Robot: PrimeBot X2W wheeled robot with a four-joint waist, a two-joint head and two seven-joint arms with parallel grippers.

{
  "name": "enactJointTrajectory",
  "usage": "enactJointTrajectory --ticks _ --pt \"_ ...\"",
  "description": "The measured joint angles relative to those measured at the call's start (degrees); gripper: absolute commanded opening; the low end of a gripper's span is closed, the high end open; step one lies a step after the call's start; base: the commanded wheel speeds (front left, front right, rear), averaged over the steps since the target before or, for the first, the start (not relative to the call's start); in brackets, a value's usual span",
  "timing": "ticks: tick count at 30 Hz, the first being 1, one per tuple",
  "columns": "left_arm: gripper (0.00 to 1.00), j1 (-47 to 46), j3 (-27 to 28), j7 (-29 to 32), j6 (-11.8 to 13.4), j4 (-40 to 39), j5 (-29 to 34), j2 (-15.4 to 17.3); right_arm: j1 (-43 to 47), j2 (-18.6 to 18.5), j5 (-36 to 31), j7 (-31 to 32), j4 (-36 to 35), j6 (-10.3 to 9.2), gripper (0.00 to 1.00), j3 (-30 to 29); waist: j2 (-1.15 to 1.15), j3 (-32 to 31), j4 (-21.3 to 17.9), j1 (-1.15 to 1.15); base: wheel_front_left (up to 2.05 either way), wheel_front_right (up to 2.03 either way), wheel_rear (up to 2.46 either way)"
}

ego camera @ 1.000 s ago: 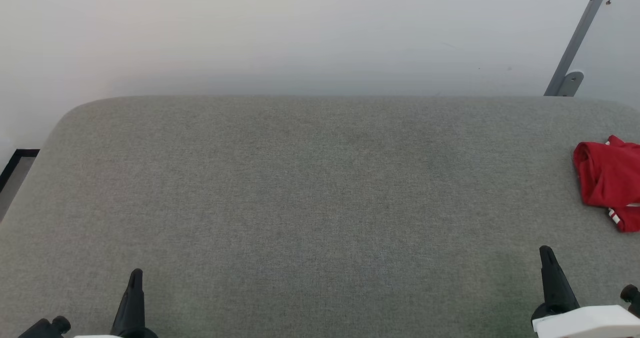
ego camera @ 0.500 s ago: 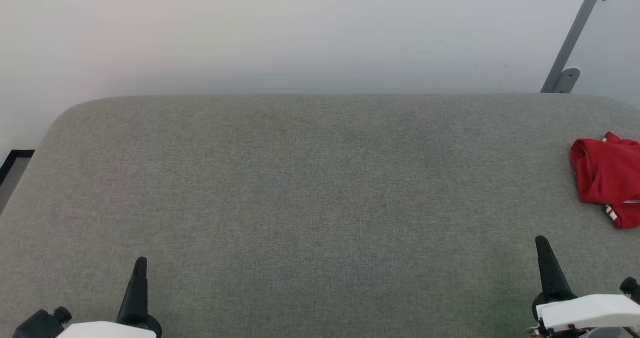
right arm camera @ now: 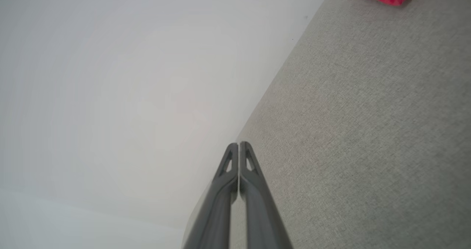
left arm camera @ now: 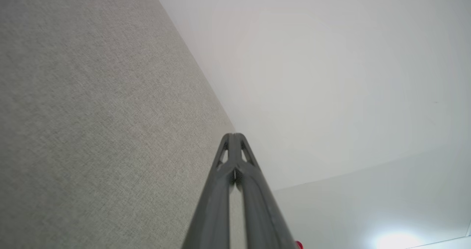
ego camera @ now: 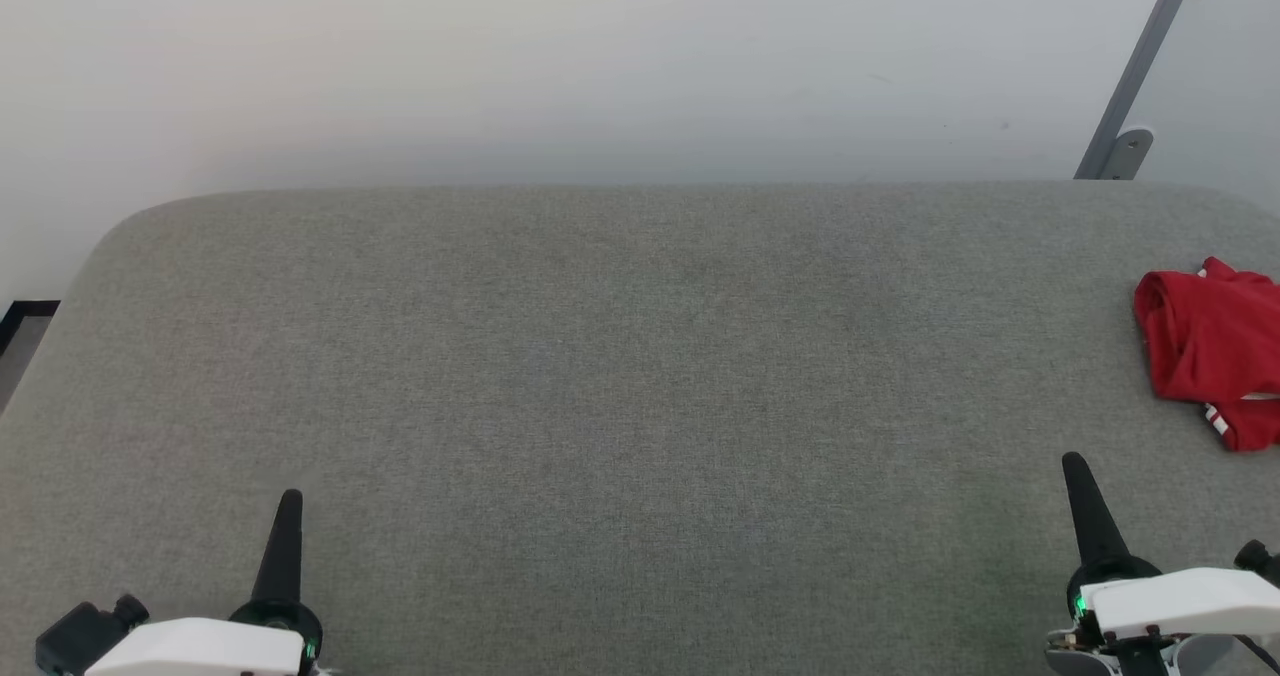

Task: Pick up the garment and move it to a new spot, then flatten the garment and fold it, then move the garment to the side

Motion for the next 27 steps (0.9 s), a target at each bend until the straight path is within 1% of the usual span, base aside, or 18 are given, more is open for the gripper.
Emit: enactJointTrajectory --ticks 9,27 --pt "0.0 -1.6 0.3 1.4 0.0 0.5 -4.8 -0.5 -1.1 0.3 4.6 1.3 0.2 0.0 0.0 -0.1 0.0 0.2 -0.3 0.0 0.0 0.0 0.0" --pt "0.0 -4.1 0.9 3.8 0.0 1.4 -12.4 -1.4 -2.9 0.6 12.6 3.6 0.5 0.0 0.0 -0.3 0.0 0.6 -1.0 0.0 0.0 0.0 0.0"
